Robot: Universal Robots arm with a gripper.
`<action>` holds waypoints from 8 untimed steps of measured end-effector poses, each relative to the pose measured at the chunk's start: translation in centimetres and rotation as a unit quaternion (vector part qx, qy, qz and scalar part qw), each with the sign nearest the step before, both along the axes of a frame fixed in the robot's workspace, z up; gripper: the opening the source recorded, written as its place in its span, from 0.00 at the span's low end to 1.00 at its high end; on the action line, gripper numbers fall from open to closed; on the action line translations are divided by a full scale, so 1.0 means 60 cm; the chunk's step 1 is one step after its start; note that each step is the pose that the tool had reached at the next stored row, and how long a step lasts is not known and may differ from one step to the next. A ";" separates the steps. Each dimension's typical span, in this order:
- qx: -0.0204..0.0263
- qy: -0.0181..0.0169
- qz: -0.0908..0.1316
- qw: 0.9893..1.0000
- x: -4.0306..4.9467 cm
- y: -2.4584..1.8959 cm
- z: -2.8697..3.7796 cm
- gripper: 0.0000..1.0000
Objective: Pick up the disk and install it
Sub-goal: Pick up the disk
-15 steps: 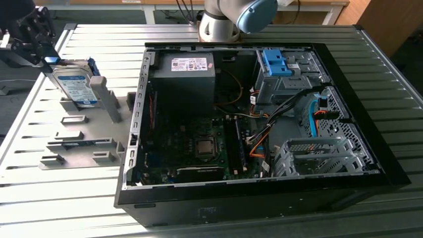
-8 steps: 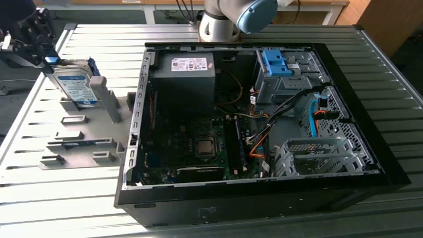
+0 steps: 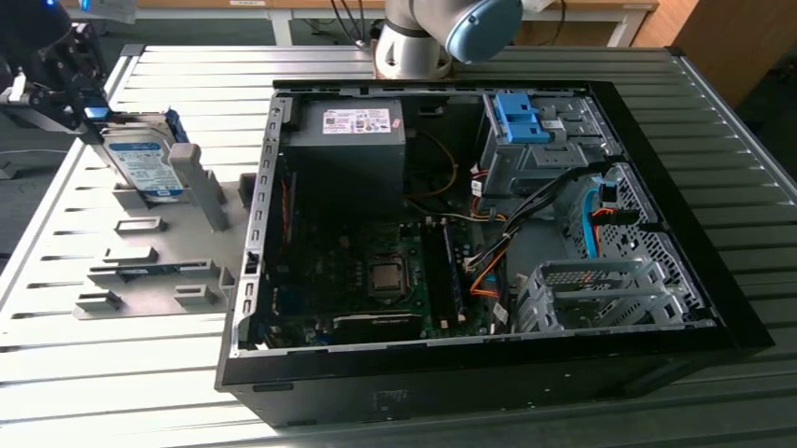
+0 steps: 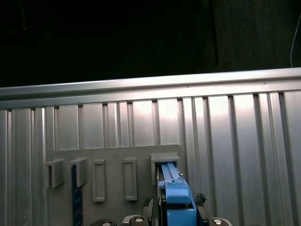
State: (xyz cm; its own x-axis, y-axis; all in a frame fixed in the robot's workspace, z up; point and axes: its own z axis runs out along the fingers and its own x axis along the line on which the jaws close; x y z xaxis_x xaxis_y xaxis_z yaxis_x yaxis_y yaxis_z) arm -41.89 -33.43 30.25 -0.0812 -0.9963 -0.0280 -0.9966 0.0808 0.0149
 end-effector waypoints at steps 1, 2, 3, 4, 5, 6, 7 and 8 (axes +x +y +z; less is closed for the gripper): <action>0.000 0.000 0.000 1.000 0.000 0.0000 -0.001 0.45; 0.000 0.000 0.000 1.000 0.000 0.0003 -0.003 0.45; 0.000 0.000 0.000 1.000 0.000 0.0008 -0.004 0.45; 0.000 0.000 0.000 1.000 0.000 0.0015 -0.004 0.45; 0.000 0.000 0.000 1.000 0.000 0.0021 -0.005 0.45; 0.000 0.000 0.000 1.000 0.000 0.0028 -0.006 0.45; 0.000 0.000 0.000 1.000 0.000 0.0033 -0.007 0.45; 0.000 0.000 0.000 1.000 0.000 0.0036 -0.008 0.45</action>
